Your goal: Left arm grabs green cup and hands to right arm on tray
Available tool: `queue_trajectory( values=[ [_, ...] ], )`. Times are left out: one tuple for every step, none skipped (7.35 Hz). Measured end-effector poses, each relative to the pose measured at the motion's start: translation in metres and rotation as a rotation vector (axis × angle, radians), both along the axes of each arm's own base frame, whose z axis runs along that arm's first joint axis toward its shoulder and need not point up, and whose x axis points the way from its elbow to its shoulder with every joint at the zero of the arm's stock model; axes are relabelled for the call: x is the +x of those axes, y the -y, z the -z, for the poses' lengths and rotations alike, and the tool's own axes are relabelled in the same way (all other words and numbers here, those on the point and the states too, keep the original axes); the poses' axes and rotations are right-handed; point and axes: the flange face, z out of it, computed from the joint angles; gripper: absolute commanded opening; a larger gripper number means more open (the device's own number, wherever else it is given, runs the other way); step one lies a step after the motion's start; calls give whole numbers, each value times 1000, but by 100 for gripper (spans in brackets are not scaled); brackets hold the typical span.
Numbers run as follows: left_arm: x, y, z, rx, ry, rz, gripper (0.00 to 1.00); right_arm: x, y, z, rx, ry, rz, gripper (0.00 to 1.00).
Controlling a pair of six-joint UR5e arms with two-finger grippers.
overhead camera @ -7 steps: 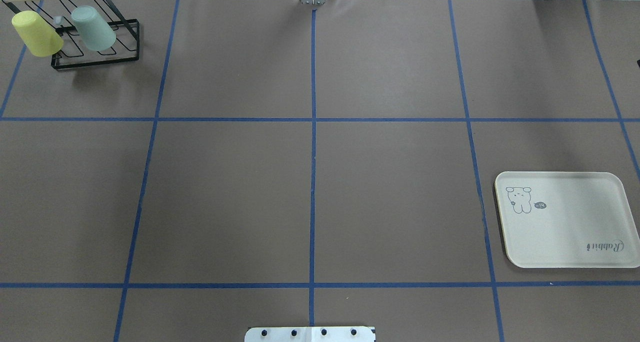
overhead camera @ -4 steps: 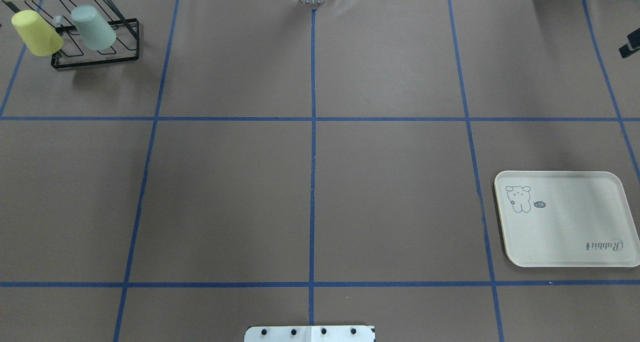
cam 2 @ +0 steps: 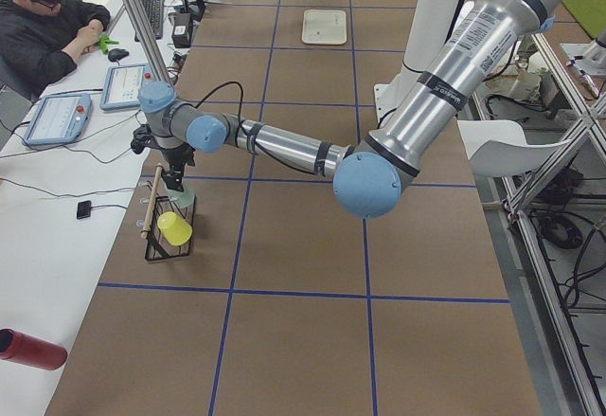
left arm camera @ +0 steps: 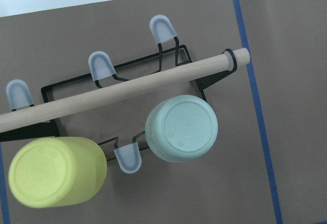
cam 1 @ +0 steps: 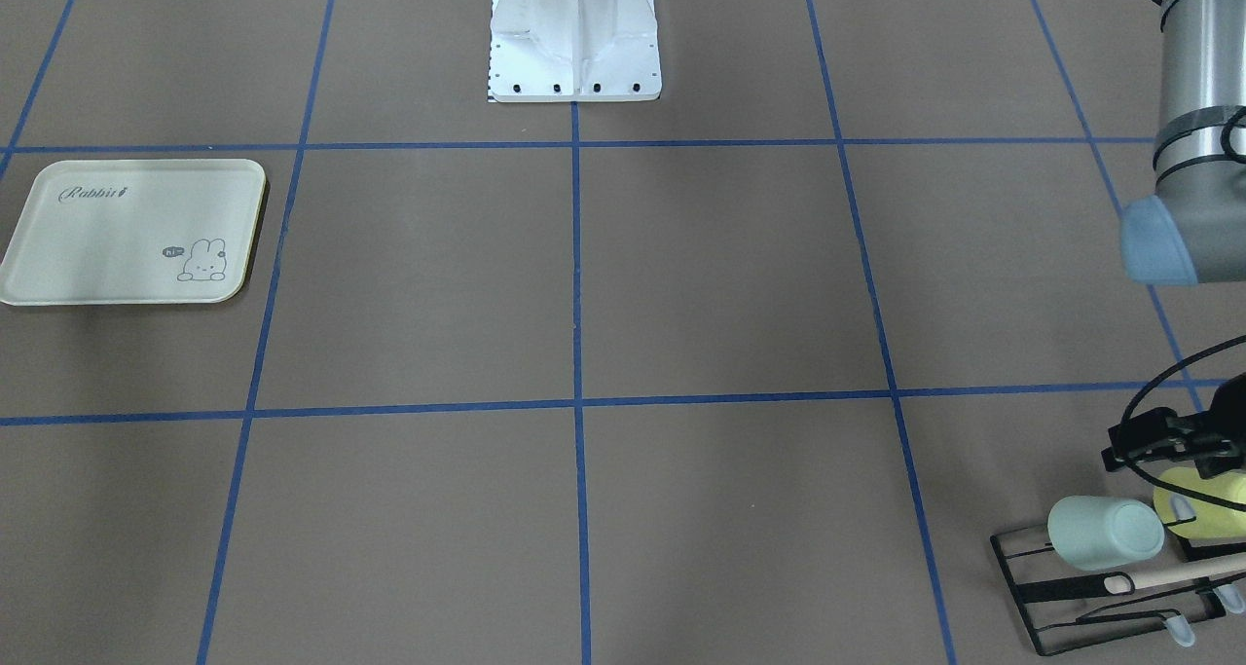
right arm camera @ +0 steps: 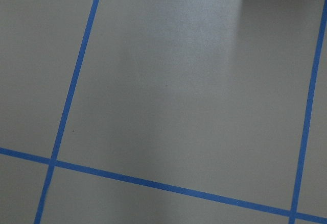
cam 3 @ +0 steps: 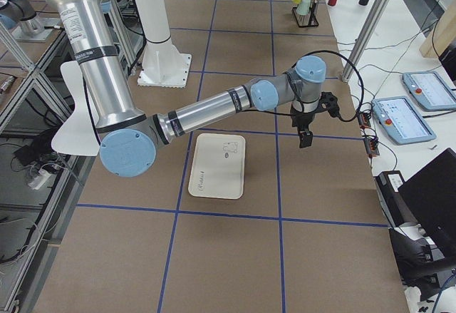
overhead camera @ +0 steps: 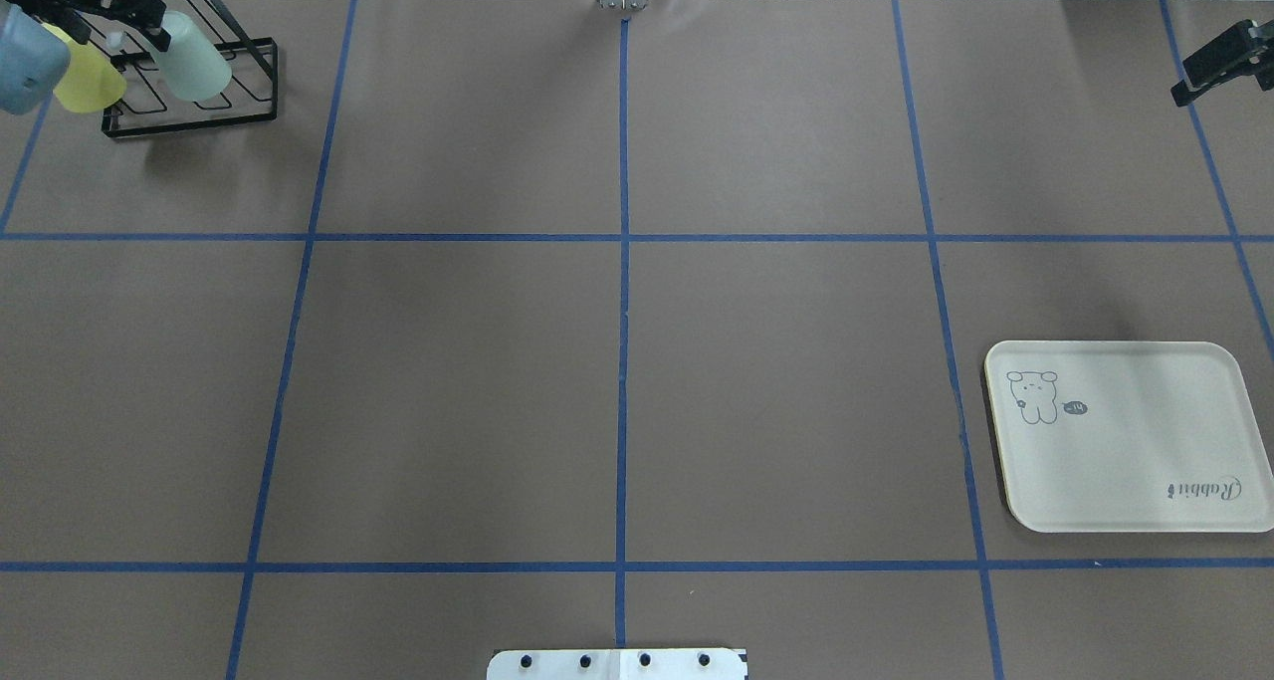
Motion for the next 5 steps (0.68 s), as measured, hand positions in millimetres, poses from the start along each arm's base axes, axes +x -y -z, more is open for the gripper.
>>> queue_trajectory(
  values=[
    [10,7,-7,-4,8,21,100,-3,0,0,-1,0,4,100],
    [16,16,-6,-7,24,40,100,-5,0,0,-2,0,8,100],
    [22,23,1,-7,40,61,100,-7,-1,0,-2,0,10,100],
    [28,27,9,-9,44,76,100,-7,-1,0,-2,0,11,100],
    [32,28,12,-13,46,80,100,-8,-1,0,-2,0,12,100]
  ],
)
